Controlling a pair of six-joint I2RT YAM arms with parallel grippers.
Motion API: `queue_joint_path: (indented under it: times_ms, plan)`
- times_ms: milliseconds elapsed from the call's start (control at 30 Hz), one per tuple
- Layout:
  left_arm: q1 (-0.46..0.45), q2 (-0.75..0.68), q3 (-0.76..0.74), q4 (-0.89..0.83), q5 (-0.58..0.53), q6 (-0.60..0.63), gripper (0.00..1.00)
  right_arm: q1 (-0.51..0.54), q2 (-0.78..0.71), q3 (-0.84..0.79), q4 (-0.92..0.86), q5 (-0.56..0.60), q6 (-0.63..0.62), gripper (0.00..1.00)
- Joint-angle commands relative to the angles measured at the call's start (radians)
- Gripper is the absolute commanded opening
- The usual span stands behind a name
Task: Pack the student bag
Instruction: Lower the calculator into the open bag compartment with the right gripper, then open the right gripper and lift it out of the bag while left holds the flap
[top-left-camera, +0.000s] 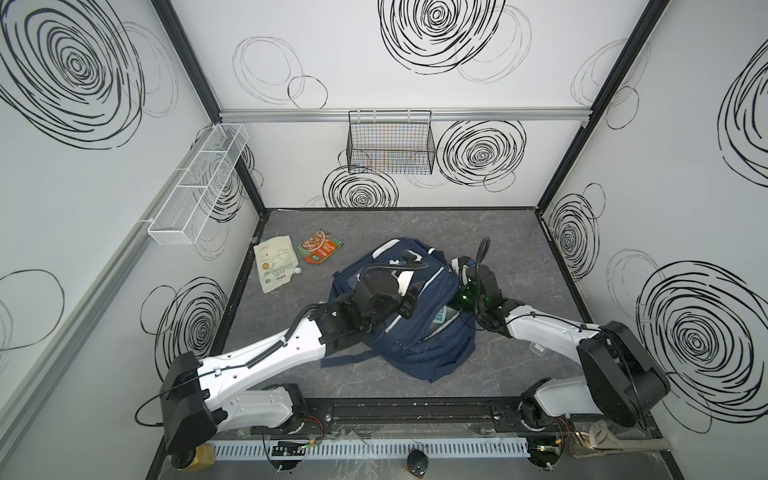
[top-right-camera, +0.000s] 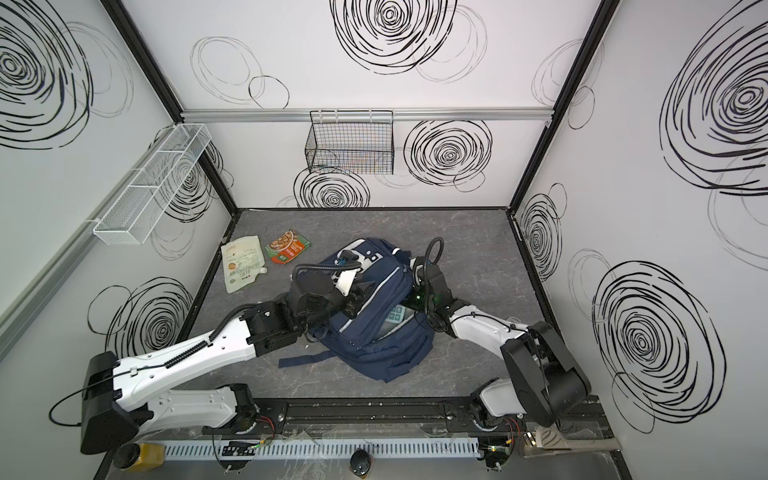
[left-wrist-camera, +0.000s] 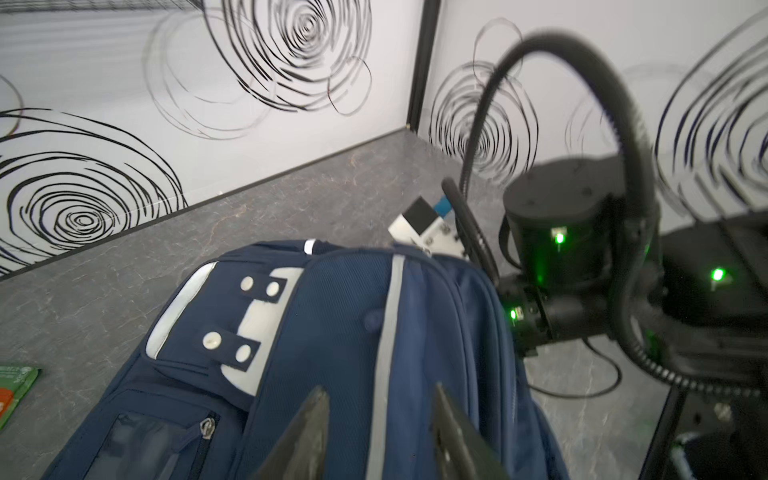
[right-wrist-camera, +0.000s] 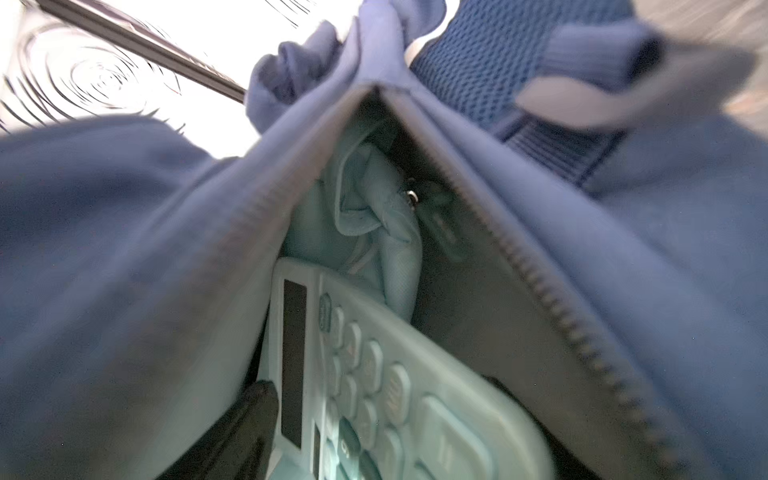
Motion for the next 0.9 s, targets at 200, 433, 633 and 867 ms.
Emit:
queue_joint_path:
  times_ms: [200,433,633,867]
  plan:
    - [0.077,-0.179,-0.030,-0.045,-0.019,0.262,0.62,-0.086,-0.222,0.064,-0.376,0.066,-0.214,0.84]
    - [0.105,-0.276,-0.224,-0.075,0.164,0.521,0.69,-0.209,-0.338,-0.015,-0.276,0.020,-0.271,0.82]
    - [0.091,-0.204,-0.325,0.054,0.246,0.550,0.77,-0.211,-0.058,0.122,-0.176,-0.119,-0.253,0.82]
    - [0.077,-0.119,-0.329,0.086,0.236,0.579,0.82,-0.063,0.273,0.435,-0.233,-0.133,-0.223,0.80]
